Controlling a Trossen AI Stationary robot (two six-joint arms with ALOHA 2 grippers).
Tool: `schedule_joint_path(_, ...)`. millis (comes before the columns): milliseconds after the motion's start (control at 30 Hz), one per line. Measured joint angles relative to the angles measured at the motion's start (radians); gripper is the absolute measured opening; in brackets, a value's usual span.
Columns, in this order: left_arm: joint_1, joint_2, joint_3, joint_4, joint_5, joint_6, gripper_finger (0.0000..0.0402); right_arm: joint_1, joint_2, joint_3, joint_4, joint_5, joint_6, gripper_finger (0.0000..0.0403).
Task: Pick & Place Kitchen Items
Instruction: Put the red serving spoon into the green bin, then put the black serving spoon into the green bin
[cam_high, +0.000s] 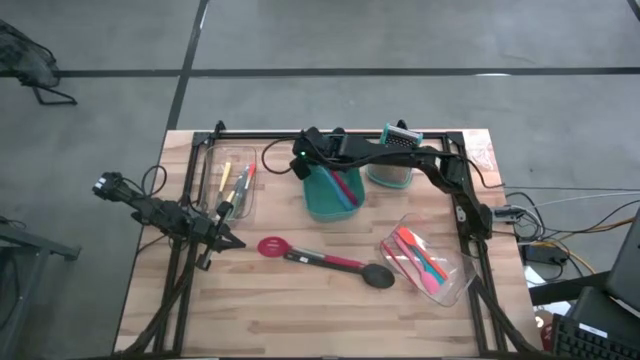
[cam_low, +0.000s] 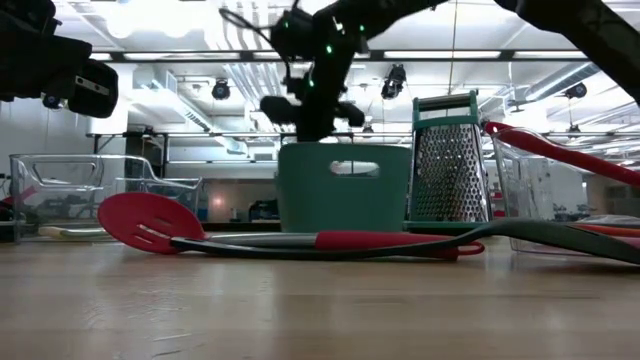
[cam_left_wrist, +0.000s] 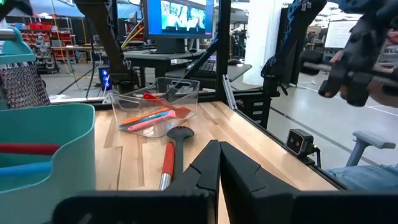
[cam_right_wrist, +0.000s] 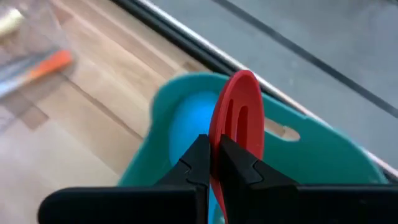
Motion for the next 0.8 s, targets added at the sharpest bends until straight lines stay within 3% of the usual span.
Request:
schedule_joint_path(300,0.000,0.000,0.000,0.000,0.000,0.000,0.0012,-0.006,0.000,-0.095,0.077,-0.049,-0.013,0.0025)
schedule_joint_path(800,0.000,0.000,0.000,0.000,0.000,0.000,0.0012,0.060,-0.001,0.007,0.064,-0.049,-0.198,0.0152)
